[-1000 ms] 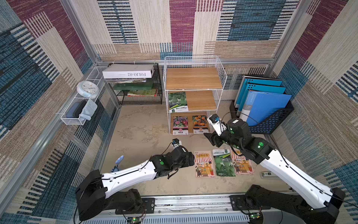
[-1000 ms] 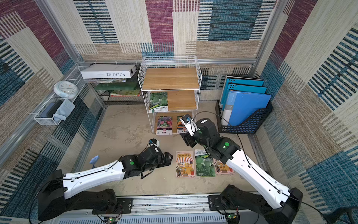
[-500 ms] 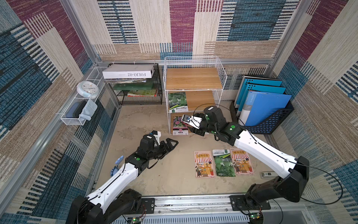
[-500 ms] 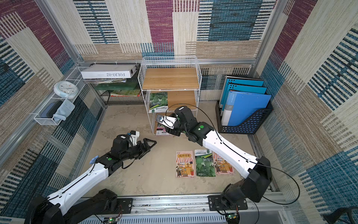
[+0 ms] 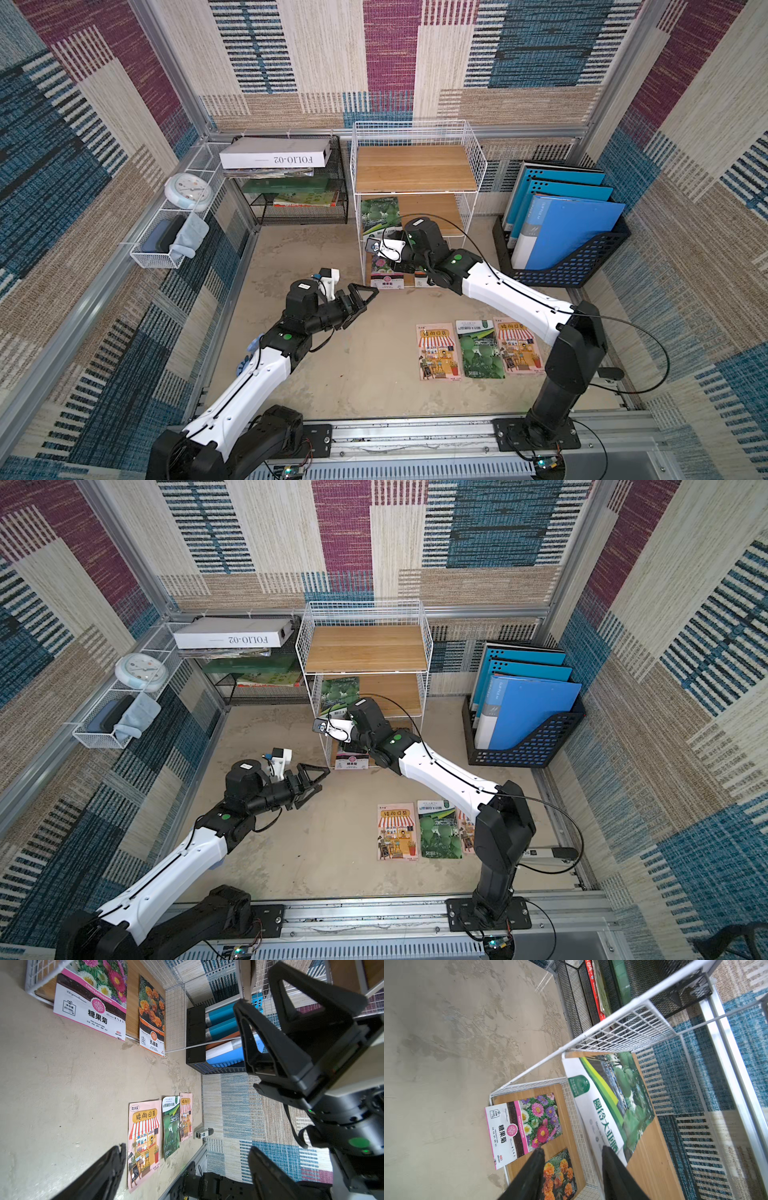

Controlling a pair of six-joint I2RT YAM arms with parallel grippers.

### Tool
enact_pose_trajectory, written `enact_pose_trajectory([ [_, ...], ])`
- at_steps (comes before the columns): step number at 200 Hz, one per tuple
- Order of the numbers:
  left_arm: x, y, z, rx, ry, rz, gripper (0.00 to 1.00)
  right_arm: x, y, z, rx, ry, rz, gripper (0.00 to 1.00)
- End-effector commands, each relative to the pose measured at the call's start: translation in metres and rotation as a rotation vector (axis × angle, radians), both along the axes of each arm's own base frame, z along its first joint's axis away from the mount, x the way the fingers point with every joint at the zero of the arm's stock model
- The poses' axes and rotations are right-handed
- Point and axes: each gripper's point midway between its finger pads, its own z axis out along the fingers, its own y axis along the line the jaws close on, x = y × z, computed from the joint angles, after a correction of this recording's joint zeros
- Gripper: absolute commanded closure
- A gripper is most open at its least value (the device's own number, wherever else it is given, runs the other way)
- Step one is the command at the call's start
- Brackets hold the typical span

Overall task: Take the seed bag off the shelf
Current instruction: Pick up the seed packet from the shelf.

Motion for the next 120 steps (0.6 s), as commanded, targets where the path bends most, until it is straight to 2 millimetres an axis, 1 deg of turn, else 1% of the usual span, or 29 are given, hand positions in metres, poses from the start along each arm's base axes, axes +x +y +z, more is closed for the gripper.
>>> enact_pose_trajectory([
  [1, -0.002, 0.001, 0.006, 0.001, -0.021, -0.009, 0.05, 0.013, 0.004, 0.008, 0.009, -0.042, -0.037, 0.52],
  [27, -0.002, 0.004, 0.01, 0.01, -0.031, -0.004, 0.04, 0.02, 0.007, 0.005, 0.003, -0.05, -0.051, 0.52],
  [49, -0.002, 0.005, 0.011, 0.018, -0.034, -0.003, 0.04, 0.024, 0.009, -0.002, -0.013, -0.042, -0.053, 0.54],
  [70, -0.002, 0.005, 0.011, 0.018, -0.036, -0.001, 0.04, 0.027, 0.011, -0.008, -0.021, -0.033, -0.059, 0.58],
  [81, -0.002, 0.005, 0.011, 0.016, -0.034, 0.0, 0.04, 0.028, 0.011, -0.01, -0.02, -0.029, -0.062, 0.63],
  [93, -0.002, 0.005, 0.011, 0.014, -0.034, -0.001, 0.04, 0.027, 0.012, -0.01, -0.016, -0.027, -0.061, 0.68],
  [120, -0.003, 0.006, 0.013, 0.01, -0.038, 0.002, 0.04, 0.024, 0.011, -0.006, -0.01, -0.028, -0.06, 0.74],
])
